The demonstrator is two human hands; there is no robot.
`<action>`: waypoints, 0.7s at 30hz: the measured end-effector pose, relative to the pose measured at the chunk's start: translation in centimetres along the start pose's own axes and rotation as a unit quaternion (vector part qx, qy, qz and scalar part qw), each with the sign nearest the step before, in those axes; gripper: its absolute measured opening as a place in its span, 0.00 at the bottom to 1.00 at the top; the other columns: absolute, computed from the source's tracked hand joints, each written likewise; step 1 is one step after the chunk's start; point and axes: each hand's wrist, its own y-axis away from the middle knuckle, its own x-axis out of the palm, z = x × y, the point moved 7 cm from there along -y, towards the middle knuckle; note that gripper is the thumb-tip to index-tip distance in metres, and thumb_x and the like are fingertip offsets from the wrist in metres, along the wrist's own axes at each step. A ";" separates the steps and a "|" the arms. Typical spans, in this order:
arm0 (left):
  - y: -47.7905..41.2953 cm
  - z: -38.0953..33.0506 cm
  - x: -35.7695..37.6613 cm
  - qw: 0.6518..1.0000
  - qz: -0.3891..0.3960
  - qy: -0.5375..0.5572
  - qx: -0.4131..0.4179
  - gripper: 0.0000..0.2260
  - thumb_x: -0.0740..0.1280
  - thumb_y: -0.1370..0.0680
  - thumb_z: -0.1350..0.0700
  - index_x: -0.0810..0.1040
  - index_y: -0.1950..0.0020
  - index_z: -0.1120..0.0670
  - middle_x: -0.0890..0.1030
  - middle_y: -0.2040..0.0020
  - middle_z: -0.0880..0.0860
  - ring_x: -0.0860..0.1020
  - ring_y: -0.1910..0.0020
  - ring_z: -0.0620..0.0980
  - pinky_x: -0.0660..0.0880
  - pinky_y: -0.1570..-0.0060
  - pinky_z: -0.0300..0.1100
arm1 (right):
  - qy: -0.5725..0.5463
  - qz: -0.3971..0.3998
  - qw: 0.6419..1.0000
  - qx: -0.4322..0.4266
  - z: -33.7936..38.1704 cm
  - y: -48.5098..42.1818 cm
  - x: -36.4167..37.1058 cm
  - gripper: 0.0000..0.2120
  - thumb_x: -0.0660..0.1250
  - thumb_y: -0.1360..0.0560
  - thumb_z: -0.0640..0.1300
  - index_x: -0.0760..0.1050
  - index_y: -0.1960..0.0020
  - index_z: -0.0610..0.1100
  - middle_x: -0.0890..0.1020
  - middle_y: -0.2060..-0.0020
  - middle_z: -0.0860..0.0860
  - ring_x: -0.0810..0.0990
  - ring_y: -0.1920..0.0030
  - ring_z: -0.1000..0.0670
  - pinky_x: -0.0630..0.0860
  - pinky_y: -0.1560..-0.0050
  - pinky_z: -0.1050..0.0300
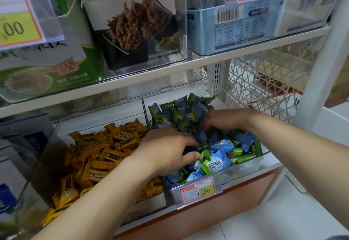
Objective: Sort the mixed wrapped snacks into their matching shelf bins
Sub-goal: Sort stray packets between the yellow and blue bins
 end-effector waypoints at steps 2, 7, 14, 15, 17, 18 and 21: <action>0.1 0.1 -0.1 1.000 -0.020 0.002 -0.001 0.20 0.54 0.22 0.32 0.72 0.33 0.36 0.78 0.37 0.38 0.77 0.41 0.46 0.77 0.51 0.45 | -0.014 0.001 1.000 -0.006 0.0 0.3 0.2 0.12 0.63 0.24 0.45 0.84 0.51 0.43 0.86 0.55 0.49 0.84 0.54 0.45 0.80 0.50 0.53; 0.1 0.2 0.0 0.999 -0.028 0.005 -0.013 0.21 0.54 0.23 0.31 0.72 0.34 0.35 0.78 0.38 0.37 0.77 0.42 0.45 0.77 0.53 0.43 | -0.017 0.007 0.998 -0.054 1.3 2.2 -0.7 0.11 0.63 0.22 0.44 0.82 0.54 0.40 0.84 0.56 0.42 0.80 0.57 0.44 0.76 0.49 0.48; 0.0 0.4 0.0 0.999 -0.029 0.022 -0.035 0.21 0.56 0.24 0.30 0.73 0.36 0.35 0.80 0.42 0.38 0.78 0.46 0.44 0.78 0.52 0.45 | 0.019 0.057 0.996 -0.066 3.1 4.0 -0.4 0.10 0.63 0.22 0.43 0.83 0.52 0.52 0.84 0.59 0.63 0.80 0.55 0.62 0.71 0.52 0.66; -0.1 0.4 -0.1 0.999 -0.030 0.025 -0.038 0.21 0.56 0.24 0.30 0.73 0.35 0.36 0.80 0.42 0.38 0.79 0.46 0.44 0.78 0.52 0.45 | 0.026 0.052 0.996 -0.066 3.1 4.0 -0.2 0.08 0.64 0.23 0.46 0.83 0.53 0.52 0.84 0.60 0.62 0.80 0.56 0.61 0.72 0.51 0.63; -0.1 0.5 -0.1 0.998 -0.029 0.021 -0.045 0.23 0.57 0.25 0.29 0.74 0.35 0.36 0.81 0.42 0.39 0.79 0.46 0.45 0.79 0.51 0.45 | 0.072 0.034 0.995 -0.065 2.9 4.2 -0.7 0.08 0.66 0.26 0.54 0.82 0.54 0.53 0.84 0.57 0.59 0.81 0.52 0.56 0.74 0.47 0.57; -0.1 0.4 0.0 0.998 -0.025 0.013 -0.051 0.24 0.56 0.25 0.29 0.74 0.35 0.37 0.82 0.44 0.41 0.80 0.47 0.47 0.79 0.51 0.45 | 0.106 0.031 0.992 -0.057 2.6 4.5 -1.1 0.09 0.67 0.26 0.56 0.82 0.55 0.54 0.84 0.57 0.59 0.81 0.52 0.56 0.74 0.48 0.56; -0.3 0.0 0.0 0.995 -0.055 -0.001 -0.084 0.29 0.50 0.25 0.27 0.80 0.44 0.45 0.83 0.54 0.46 0.80 0.55 0.50 0.79 0.57 0.45 | 0.190 0.050 0.980 -0.006 1.2 5.4 -1.6 0.09 0.68 0.26 0.61 0.79 0.61 0.59 0.81 0.65 0.65 0.78 0.61 0.62 0.70 0.60 0.63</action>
